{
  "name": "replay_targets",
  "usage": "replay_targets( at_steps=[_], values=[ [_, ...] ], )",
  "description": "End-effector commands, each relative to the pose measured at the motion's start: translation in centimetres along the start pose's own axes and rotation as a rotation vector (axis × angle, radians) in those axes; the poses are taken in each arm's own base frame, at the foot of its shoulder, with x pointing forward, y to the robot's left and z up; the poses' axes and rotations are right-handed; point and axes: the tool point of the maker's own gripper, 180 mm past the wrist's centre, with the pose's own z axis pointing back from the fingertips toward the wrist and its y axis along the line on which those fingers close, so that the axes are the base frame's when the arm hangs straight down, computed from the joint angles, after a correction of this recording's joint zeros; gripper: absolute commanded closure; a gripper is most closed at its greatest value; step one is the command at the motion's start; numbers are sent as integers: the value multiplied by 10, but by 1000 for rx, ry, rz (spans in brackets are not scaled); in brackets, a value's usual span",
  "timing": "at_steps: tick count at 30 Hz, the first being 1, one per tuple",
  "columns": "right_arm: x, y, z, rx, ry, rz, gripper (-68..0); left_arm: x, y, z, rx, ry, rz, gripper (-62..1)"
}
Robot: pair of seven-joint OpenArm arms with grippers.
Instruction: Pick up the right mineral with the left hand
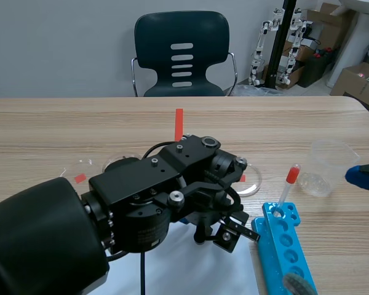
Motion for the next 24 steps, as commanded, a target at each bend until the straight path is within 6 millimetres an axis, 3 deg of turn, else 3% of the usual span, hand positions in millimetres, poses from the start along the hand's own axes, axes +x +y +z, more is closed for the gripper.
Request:
replay_targets(
  at_steps=[1, 24],
  values=[
    [6, 0, -1, 7, -25, -1, -679, 13, -17, 8, -38, -33, -3, -387],
    [6, 0, -1, 7, -25, -1, -679, 12, -21, 6, -49, -39, 6, -385]
  ],
)
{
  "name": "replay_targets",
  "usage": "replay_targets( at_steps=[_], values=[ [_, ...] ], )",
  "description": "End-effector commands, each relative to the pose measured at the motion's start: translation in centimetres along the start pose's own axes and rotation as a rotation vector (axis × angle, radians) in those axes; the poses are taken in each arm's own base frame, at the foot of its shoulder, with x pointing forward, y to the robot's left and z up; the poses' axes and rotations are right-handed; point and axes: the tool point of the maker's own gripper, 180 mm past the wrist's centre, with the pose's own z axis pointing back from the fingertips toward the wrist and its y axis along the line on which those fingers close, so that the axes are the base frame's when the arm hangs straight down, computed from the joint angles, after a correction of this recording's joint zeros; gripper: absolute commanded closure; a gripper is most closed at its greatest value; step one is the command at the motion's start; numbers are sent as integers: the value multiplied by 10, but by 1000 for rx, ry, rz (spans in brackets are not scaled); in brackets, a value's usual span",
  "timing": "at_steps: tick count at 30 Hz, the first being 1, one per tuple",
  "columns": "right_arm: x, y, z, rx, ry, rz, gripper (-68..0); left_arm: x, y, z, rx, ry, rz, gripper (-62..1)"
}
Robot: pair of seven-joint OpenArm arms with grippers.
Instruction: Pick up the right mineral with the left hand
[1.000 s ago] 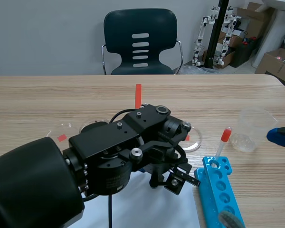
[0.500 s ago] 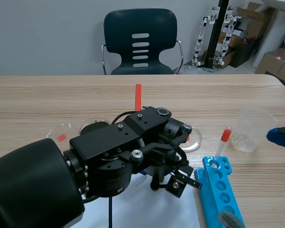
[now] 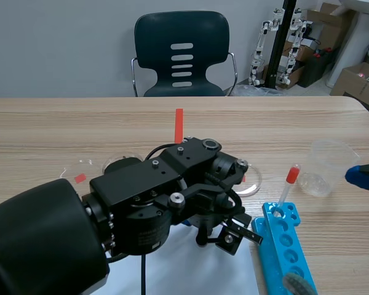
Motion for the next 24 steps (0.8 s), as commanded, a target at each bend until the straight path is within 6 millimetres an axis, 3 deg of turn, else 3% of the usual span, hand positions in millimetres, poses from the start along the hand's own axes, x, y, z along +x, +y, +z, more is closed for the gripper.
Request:
replay_targets(
  at_steps=[1, 4, 20, 24],
  values=[
    [6, 0, -1, 7, -25, -1, -679, 11, -16, 7, -33, -28, 6, -384],
    [6, 0, -1, 7, -25, -1, -679, 11, -17, 7, -39, -25, 14, -344],
    [6, 0, -1, 7, -25, -1, -679, 5, -14, 0, -29, -7, 37, -344],
    [6, 0, -1, 7, -25, -1, -679, 5, -14, 0, -30, -7, 37, -305]
  ],
)
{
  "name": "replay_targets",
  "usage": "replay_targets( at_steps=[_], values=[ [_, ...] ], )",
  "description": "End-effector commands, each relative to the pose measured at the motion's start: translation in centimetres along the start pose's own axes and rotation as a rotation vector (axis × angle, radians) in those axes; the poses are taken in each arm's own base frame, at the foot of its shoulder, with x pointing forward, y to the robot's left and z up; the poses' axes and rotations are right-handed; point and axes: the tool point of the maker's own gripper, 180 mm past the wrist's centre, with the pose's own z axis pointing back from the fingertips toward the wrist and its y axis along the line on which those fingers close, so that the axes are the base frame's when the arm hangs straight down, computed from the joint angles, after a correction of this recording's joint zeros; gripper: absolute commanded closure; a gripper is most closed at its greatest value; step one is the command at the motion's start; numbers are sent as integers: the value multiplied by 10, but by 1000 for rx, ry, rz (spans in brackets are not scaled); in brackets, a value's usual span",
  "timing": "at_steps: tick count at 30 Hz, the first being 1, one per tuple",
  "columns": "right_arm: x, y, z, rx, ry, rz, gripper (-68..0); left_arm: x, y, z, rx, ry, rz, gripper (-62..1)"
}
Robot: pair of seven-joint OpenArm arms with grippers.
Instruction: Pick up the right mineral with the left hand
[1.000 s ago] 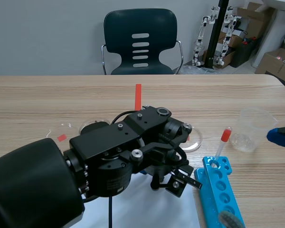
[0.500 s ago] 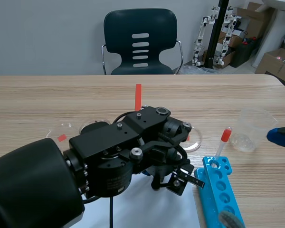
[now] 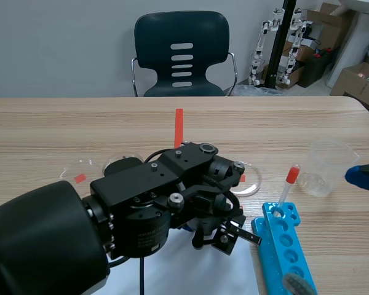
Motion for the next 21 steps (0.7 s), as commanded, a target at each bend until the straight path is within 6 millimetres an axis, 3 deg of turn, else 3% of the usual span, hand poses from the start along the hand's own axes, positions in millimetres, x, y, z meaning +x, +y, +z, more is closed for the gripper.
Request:
replay_targets(
  at_steps=[1, 5, 9, 21],
  values=[
    [6, 0, -1, 7, -25, -1, -679, 11, -16, 7, -31, -25, -3, -299],
    [6, 0, -1, 7, -25, -1, -679, 11, -16, 7, -31, -25, -3, -287],
    [6, 0, -1, 7, -25, -1, -679, 11, -16, 7, -31, -27, -3, -216],
    [6, 0, -1, 7, -25, -1, -679, 11, -16, 7, -31, -27, -3, -148]
  ],
)
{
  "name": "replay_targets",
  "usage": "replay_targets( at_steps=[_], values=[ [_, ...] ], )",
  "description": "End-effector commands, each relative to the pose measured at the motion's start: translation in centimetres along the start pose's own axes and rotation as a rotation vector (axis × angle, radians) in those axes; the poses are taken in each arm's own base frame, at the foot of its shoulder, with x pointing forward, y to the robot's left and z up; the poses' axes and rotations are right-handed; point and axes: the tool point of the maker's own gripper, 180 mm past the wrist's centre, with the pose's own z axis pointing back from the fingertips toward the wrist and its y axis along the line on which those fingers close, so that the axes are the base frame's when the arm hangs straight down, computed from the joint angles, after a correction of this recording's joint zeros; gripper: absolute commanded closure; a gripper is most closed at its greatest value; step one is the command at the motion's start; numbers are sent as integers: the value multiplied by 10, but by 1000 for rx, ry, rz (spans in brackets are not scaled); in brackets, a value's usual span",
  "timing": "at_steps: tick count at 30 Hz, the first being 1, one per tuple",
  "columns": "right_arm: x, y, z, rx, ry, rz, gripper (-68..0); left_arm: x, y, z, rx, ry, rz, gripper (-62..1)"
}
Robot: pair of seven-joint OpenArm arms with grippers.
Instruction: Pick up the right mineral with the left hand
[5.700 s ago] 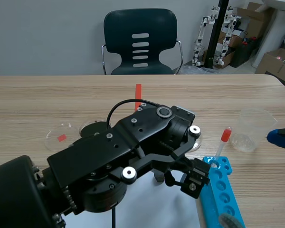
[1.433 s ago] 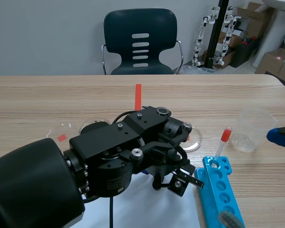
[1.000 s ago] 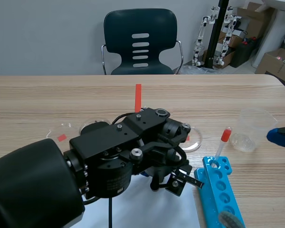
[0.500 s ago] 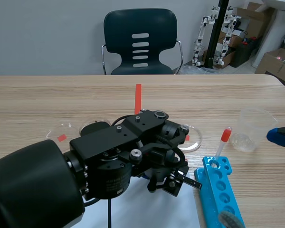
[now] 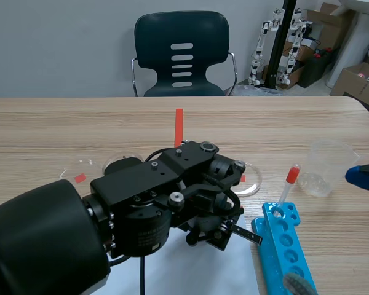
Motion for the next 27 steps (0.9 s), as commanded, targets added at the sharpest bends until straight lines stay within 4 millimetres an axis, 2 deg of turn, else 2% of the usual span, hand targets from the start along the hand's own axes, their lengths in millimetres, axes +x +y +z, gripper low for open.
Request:
replay_targets(
  at_steps=[1, 7, 11, 18, 22, 27],
  values=[
    [6, 0, -1, 7, -25, -1, -679, 11, -15, 6, -29, -29, -3, -141],
    [6, 0, -1, 7, -25, -1, -679, 15, -17, 10, -35, -43, -4, -127],
    [6, 0, -1, 7, -25, -1, -679, 20, -20, 14, -44, -64, -8, -85],
    [6, 0, -1, 7, -24, -2, -679, 23, -20, 17, -45, -78, -5, -86],
    [6, 0, -1, 7, -24, -2, -679, 32, -21, 24, -64, -114, 24, -86],
    [6, 0, -1, 7, -24, -2, -679, 33, -10, 31, -70, -169, 58, -85]
  ],
)
